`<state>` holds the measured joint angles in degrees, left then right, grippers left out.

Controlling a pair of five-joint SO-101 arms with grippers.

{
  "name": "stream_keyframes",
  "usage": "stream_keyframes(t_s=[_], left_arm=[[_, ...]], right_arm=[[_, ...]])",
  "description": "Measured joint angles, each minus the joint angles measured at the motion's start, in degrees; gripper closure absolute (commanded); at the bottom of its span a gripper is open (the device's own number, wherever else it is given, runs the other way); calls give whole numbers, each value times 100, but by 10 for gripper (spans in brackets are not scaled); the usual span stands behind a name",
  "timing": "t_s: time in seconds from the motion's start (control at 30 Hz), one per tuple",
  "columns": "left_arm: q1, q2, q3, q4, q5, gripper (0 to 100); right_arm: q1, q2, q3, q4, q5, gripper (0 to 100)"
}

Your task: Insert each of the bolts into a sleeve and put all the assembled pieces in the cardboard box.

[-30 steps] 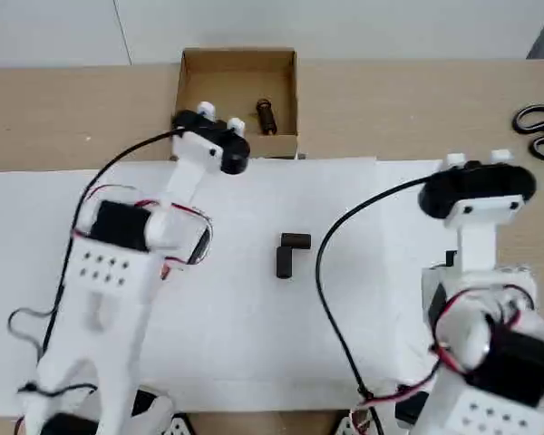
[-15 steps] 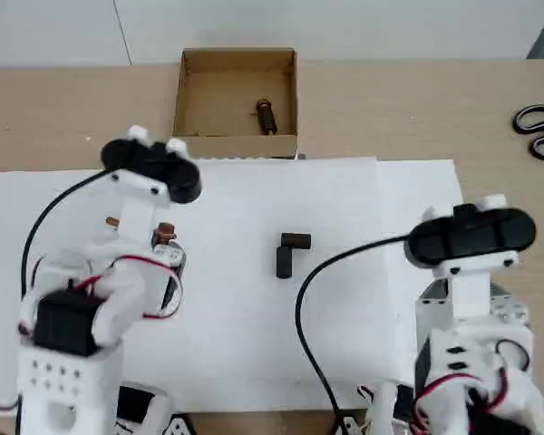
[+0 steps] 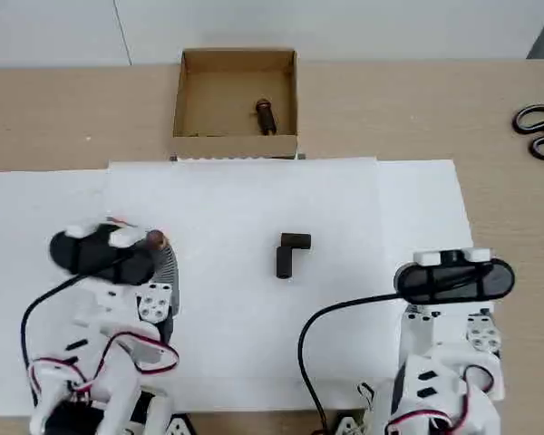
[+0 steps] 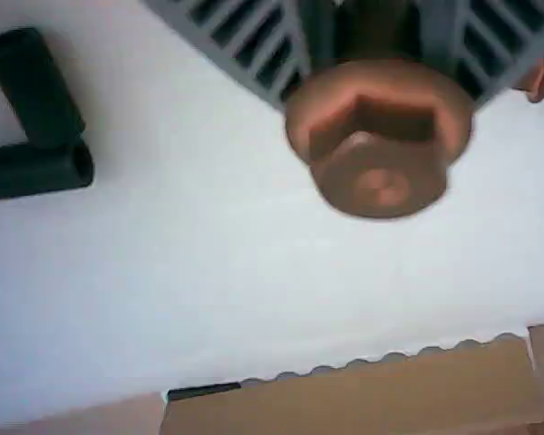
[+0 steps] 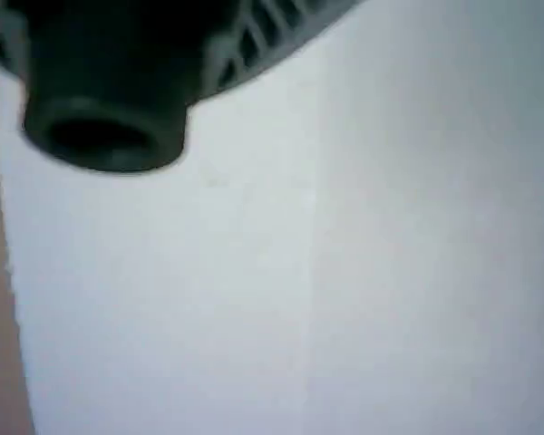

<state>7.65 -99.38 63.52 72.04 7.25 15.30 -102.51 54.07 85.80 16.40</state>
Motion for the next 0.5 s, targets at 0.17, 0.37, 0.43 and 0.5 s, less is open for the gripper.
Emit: stream_keyframes(t_s=[0.17, 0.37, 0.43, 0.5], left_arm=[[0, -360, 475, -18, 1266, 995], [0, -413, 949, -677, 1846, 995], [0, -413, 1284, -1046, 1873, 995], [0, -404, 1591, -1415, 1890, 995]], right_arm=[[-378, -70, 809, -431, -659, 996], [-2075, -70, 1741, -1389, -1284, 996], [-2787, -70, 2022, -1741, -1380, 996], [-3490, -70, 2259, -2057, -1407, 996]])
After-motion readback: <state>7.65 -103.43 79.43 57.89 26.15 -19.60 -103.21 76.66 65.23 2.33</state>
